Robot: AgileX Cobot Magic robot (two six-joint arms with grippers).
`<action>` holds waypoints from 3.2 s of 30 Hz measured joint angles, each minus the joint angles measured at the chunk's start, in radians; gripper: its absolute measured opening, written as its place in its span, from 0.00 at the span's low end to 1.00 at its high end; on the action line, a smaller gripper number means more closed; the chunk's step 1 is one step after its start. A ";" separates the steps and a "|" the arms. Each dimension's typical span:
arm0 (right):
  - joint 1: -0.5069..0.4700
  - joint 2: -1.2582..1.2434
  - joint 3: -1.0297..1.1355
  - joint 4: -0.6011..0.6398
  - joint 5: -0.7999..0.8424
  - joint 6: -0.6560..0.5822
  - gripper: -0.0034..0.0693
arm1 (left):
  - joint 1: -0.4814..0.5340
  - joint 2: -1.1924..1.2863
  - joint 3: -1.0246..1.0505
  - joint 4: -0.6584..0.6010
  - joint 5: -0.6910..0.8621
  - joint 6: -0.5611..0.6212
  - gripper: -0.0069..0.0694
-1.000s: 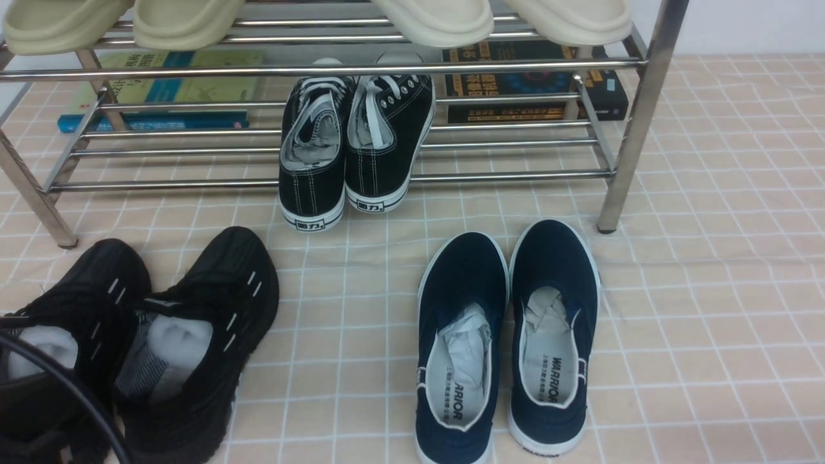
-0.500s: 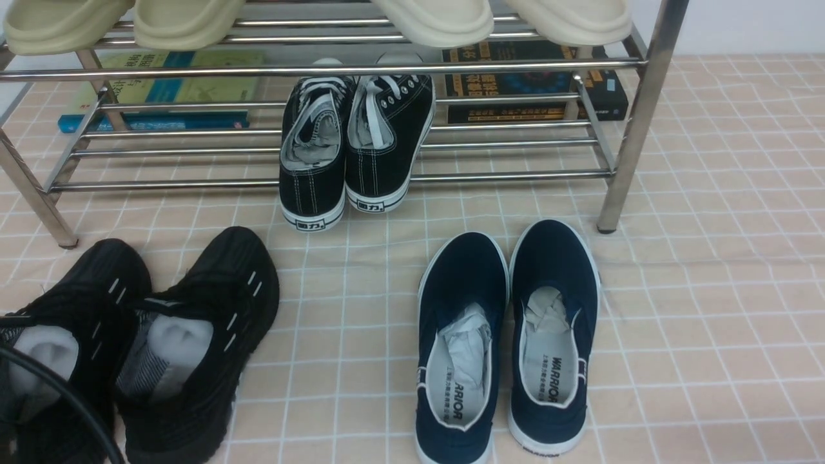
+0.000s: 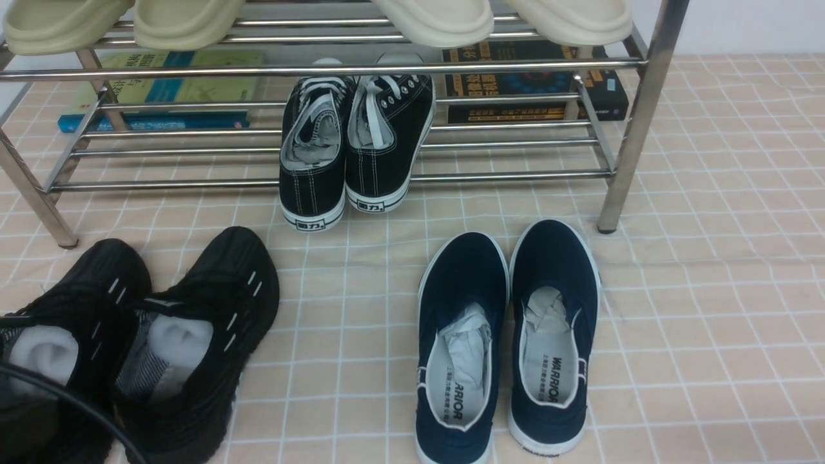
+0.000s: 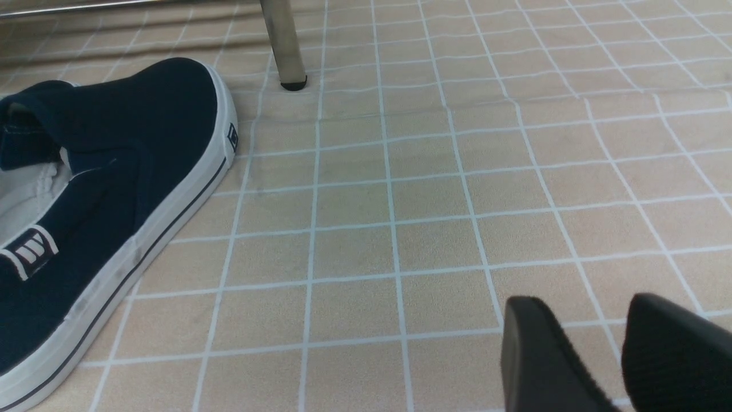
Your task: Take the shoes off the shelf from the light coffee tablecloth by hand.
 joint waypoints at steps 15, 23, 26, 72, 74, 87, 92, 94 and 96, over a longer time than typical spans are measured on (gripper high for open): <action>0.000 0.000 0.000 0.000 0.000 0.000 0.38 | 0.152 -0.084 0.116 -0.129 -0.230 0.003 0.17; 0.000 0.000 0.000 0.000 0.000 0.000 0.38 | 0.355 -0.249 0.153 -0.131 -0.200 0.003 0.18; 0.000 0.000 0.000 0.000 0.000 0.000 0.38 | 0.413 -0.307 0.206 -0.137 -0.200 0.001 0.18; 0.000 0.000 0.000 0.000 0.000 0.000 0.38 | 0.438 -0.429 0.454 -0.139 -0.279 -0.001 0.23; 0.000 0.000 0.000 0.000 0.000 0.000 0.38 | 0.438 -0.429 0.454 -0.139 -0.279 -0.001 0.23; 0.000 0.000 0.000 0.000 0.000 0.000 0.38 | 0.438 -0.429 0.454 -0.139 -0.279 -0.001 0.26; 0.000 0.000 0.000 0.000 0.000 0.000 0.38 | 0.438 -0.429 0.454 -0.139 -0.279 -0.001 0.26; 0.000 0.000 0.000 0.000 0.000 0.000 0.38 | 0.438 -0.429 0.454 -0.139 -0.279 -0.001 0.26; 0.000 0.000 0.000 0.000 0.000 0.000 0.38 | 0.438 -0.429 0.454 -0.139 -0.279 -0.001 0.27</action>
